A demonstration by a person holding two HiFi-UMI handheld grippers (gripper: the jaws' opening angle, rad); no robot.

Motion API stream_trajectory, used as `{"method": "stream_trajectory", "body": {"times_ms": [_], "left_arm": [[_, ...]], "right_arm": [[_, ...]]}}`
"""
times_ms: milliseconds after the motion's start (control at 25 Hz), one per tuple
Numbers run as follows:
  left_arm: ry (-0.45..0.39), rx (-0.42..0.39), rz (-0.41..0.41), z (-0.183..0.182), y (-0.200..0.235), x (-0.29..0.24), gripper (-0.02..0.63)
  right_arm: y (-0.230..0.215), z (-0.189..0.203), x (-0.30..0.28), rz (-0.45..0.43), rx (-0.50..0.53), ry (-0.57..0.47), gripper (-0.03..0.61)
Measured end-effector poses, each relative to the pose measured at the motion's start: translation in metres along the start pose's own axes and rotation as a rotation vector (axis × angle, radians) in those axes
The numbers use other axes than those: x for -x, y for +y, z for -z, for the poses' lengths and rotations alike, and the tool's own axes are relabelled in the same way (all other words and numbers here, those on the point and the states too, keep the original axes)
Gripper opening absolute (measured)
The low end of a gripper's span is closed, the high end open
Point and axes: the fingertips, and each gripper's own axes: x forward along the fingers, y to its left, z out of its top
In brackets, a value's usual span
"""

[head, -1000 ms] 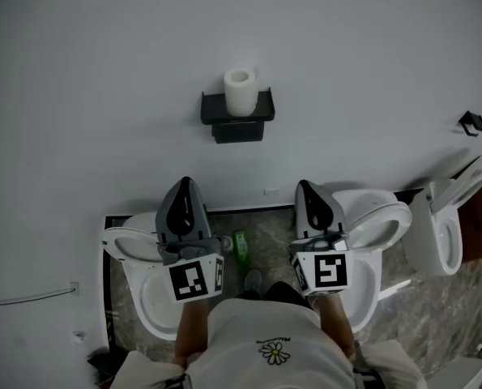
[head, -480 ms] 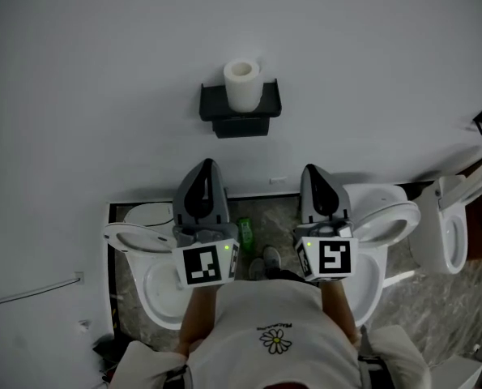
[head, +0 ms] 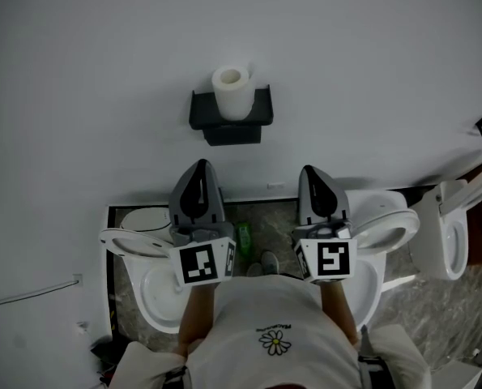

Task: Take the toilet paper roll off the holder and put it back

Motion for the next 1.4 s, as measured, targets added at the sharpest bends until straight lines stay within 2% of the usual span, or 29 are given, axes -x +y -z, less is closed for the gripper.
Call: {"method": "stream_trajectory", "body": {"times_ms": [160,240,360,480,520,680,960,1200,1400], "left_arm": [[0.044,0.023,-0.01,0.016,-0.001,-0.005,0.017],[0.042,0.035,0.011,0.009,-0.004,-0.012,0.026],[-0.012,0.036,0.068,-0.025,-0.009,-0.037,0.114],[-0.024,0.039,0.11,-0.046,-0.011,-0.069,0.278],[-0.011,0.038,0.115,-0.046,-0.011,-0.079,0.31],[0.067,0.049,0.111,-0.031,-0.011,-0.107,0.37],[0.177,0.056,0.085,0.008,-0.015,-0.141,0.388],[0.213,0.029,0.083,0.02,-0.018,-0.161,0.396],[0.274,-0.01,0.093,0.029,-0.021,-0.165,0.394]], "right_arm": [[-0.002,0.008,-0.001,-0.006,-0.003,0.025,0.011],[-0.004,0.008,-0.002,-0.011,-0.007,0.029,0.011],[-0.009,0.003,-0.003,-0.008,-0.009,0.019,0.011],[-0.015,-0.001,-0.004,0.001,-0.021,0.009,0.011],[-0.016,-0.001,-0.003,0.004,-0.022,0.007,0.011],[-0.023,0.001,0.002,0.025,-0.029,0.014,0.011],[-0.036,0.012,0.007,0.07,-0.049,0.044,0.011],[-0.04,0.017,0.008,0.095,-0.055,0.053,0.011],[-0.042,0.017,0.006,0.098,-0.045,0.057,0.011]]}}
